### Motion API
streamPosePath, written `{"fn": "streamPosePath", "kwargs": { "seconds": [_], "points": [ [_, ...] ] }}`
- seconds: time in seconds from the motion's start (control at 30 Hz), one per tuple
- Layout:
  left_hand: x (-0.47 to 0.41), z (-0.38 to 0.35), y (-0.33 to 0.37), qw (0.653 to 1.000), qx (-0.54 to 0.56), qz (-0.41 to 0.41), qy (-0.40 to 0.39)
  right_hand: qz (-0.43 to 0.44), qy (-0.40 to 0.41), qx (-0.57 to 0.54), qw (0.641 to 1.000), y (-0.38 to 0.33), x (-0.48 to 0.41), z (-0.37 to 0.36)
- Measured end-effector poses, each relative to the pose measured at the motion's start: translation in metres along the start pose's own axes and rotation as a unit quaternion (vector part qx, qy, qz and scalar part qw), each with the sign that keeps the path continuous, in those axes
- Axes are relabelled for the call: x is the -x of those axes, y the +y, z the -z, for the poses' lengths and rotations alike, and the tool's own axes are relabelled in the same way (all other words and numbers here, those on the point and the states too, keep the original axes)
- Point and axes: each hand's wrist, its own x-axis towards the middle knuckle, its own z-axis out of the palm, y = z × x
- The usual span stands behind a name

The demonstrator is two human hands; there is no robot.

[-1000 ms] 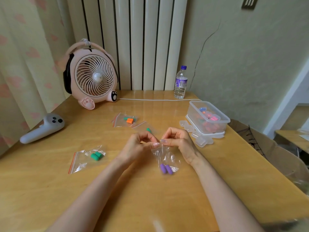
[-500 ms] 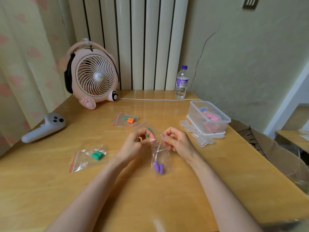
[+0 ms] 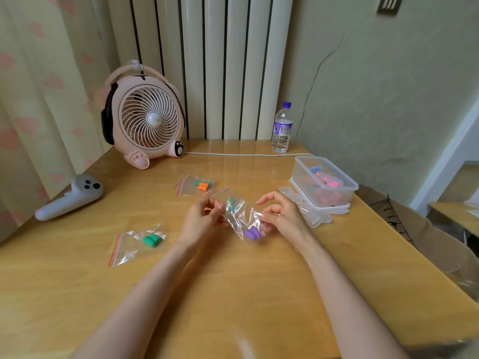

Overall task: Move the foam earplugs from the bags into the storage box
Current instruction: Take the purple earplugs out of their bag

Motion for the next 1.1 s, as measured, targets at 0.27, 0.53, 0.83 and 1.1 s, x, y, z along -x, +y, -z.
{"fn": "streamPosePath", "kwargs": {
  "seconds": [0.27,0.53,0.83,1.1],
  "points": [
    [0.002,0.002,-0.001,0.99,-0.104,0.095,-0.006,-0.002,-0.097,-0.137,0.986,-0.007,0.004,0.013],
    [0.011,0.0,0.016,0.978,-0.08,0.179,-0.065,0.015,-0.02,-0.101,0.995,-0.009,0.002,0.01],
    [0.012,-0.001,0.016,0.974,-0.086,0.192,-0.078,0.032,0.01,-0.096,0.995,-0.011,0.002,0.01],
    [0.013,-0.001,0.017,0.976,-0.079,0.187,-0.082,0.042,0.03,-0.091,0.995,-0.011,0.001,0.008]
  ]
}}
